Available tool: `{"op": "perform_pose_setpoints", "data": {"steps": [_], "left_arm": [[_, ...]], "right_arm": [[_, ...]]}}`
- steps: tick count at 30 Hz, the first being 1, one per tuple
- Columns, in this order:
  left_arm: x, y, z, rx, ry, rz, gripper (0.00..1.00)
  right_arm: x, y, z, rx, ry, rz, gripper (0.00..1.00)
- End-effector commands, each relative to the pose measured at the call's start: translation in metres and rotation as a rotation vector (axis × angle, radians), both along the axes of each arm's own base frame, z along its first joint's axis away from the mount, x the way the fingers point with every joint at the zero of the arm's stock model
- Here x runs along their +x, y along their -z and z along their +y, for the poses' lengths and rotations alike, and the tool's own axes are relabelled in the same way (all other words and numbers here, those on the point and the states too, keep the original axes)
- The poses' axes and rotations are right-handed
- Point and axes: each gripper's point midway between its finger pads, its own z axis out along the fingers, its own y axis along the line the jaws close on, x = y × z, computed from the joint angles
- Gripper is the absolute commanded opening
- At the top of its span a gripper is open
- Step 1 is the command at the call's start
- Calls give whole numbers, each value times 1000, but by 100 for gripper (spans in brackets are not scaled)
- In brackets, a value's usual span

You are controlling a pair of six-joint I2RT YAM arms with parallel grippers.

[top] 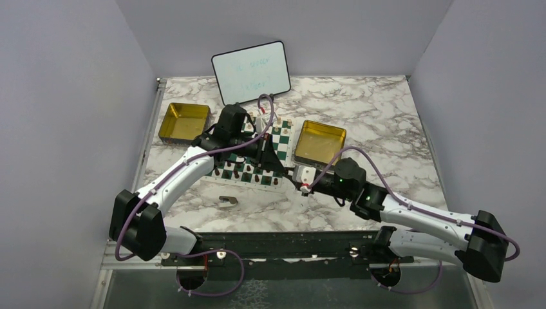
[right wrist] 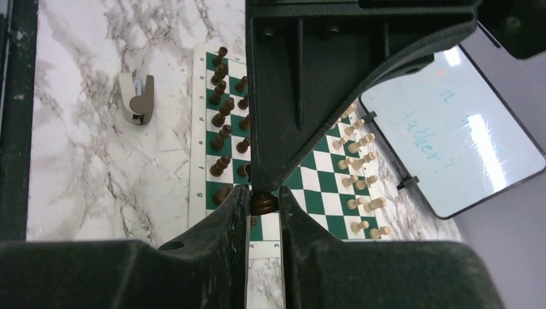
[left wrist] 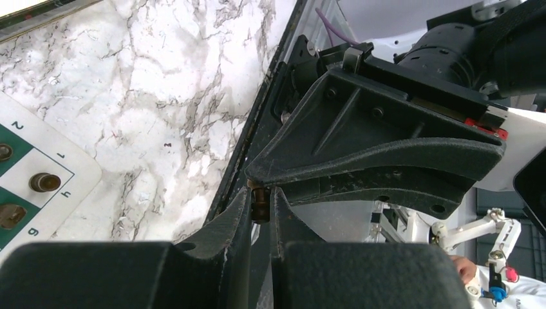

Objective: Set up the chess pieces on the board
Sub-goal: Place the chess piece on the chessboard.

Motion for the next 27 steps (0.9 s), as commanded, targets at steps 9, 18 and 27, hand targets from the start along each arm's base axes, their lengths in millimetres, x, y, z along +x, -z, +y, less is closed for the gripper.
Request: {"op": "perform_pose_setpoints", "data": {"steps": [9,18,27], "left_arm": [[8,-24,-3,-55,-59,-85,9],[26,-24,4,24,-162,-145,6],[52,-2,36,260,-292,-206,5]], "right_arm": [[13,-13,-14,213,179,123,9],[9,-10,-16,244,178,160,31],[-16,-23,-39,262,127,142,64]]}}
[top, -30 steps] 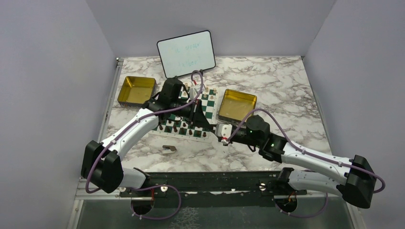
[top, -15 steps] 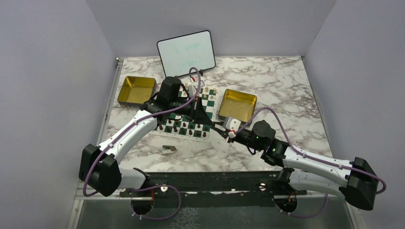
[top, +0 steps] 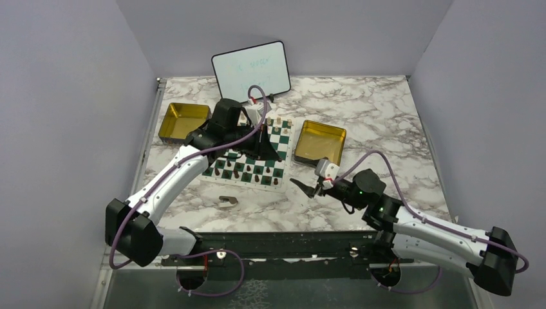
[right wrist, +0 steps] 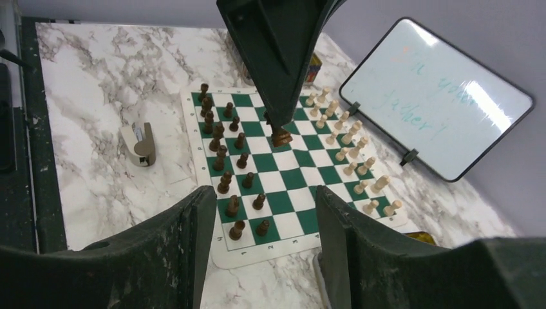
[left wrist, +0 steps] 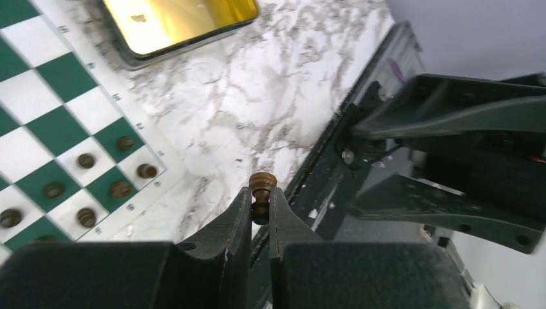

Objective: Set up the chess pieces on the board
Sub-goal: Place the chess piece on the chessboard.

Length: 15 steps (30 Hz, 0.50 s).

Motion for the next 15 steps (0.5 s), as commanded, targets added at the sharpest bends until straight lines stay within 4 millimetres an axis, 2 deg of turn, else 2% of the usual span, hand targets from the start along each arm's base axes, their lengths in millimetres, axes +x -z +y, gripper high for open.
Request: {"op": "perform_pose_setpoints", "data": {"steps": [1,4,5,6,10,15], "left_arm": [[23,10,28,173,-123,-66,5],[41,22,52,308,-206,-88,5],[46,26,59,351,-223,-91,5],[50,28,66,385,-241,-96,5],[69,45,96,522,-312,-90,4],[89,66,133,583,-378,-31,4]], "right_arm": [[-13,-7,-13,12,-14,9,67],[-16,-13,-24,39,19,60,75],[-16,-14,-28,48,29,79,91],[-18,-15,-31,54,38,97,99],[-25,-18,-45,70,58,141,100],[-34,-26,-62,140,85,182,100]]}}
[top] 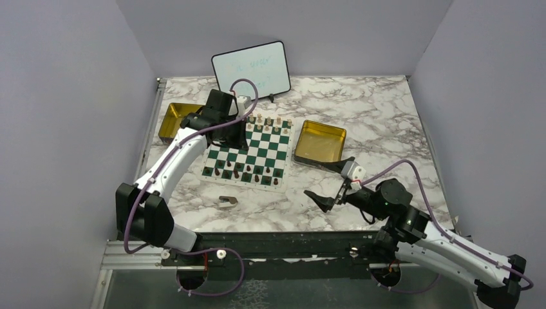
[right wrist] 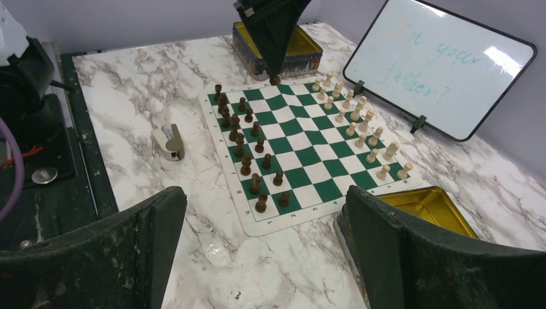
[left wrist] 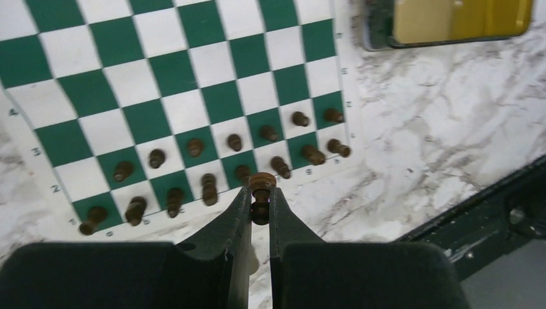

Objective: Set up the chess pieces on the board
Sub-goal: Place the chess piece on the chessboard.

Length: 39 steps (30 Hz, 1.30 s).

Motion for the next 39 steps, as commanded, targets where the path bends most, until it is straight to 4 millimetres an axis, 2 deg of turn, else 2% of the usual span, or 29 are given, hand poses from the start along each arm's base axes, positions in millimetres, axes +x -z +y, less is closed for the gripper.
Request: {"op": "perform_pose_setpoints", "data": {"steps": [1,4,8,19,26,35,39], "left_arm": [[19,16,49,124,-93,25,4],[31,24,70,172,-159,38,4],[39,35,88,196,-210,73,4],[42,70,133,265,-287,181,4],[45,91,140,265,-297,244,4],[47,116,159,344,-331,304,4],[49,126,157,334,-326,334,4]], "right_arm": [[-6,-6,-18,47,46,80,100],[-8,-9,-27,72,75,107,100],[-12,-9,-33,72,78,123,100],[-17,-13,-45,73,92,122,100],[-18,-16,-48,65,94,108,100],[-22,-24,-52,50,85,90,100],[-22,-26,-54,48,90,86,100]]}}
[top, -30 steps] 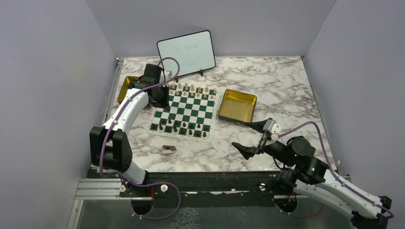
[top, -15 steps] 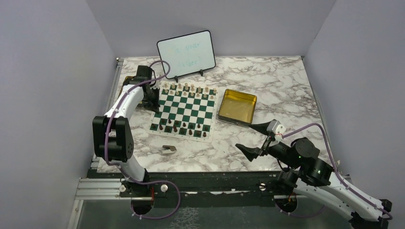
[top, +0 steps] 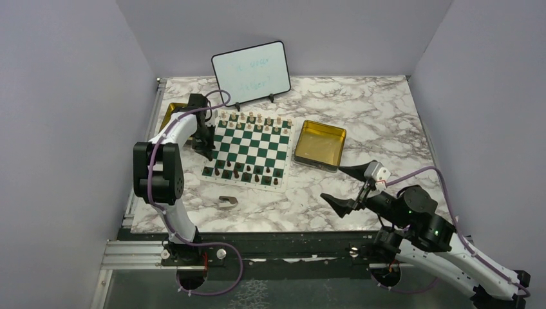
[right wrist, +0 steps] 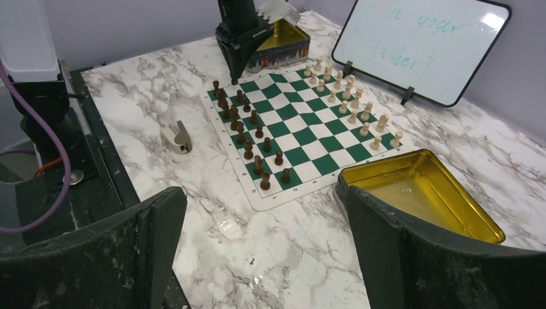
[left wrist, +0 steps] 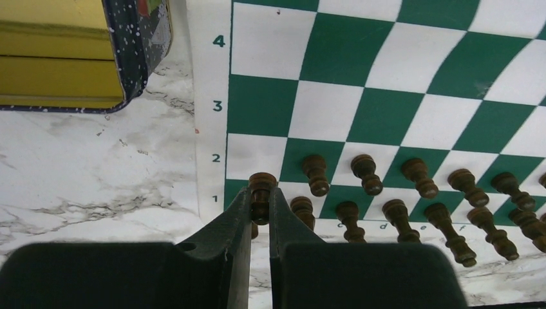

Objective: Set up the chess pieces on the board
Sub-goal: Place the chess piece on the chessboard.

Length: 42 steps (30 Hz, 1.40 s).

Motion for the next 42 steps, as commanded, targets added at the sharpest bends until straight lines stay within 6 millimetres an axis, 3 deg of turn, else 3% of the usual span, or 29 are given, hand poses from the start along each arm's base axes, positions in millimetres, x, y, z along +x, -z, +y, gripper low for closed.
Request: {"op": "perform_pose_setpoints", "data": {"steps": [1,26,36,42], "left_arm": [[8,6,7,21,-6,15,4],[5,23,11,42,-12,65,7],[7,20,10,37,-9,56,25],[13,13,8,22,-11,32,31]], "right_arm": [[0,-10,-9,0,22,-19,100],[0,-15,-14,-4,38,-32,100],[-1,-12,-16,0,43,-28,100],[-1,-10,-17,-4,46,-22,100]]}}
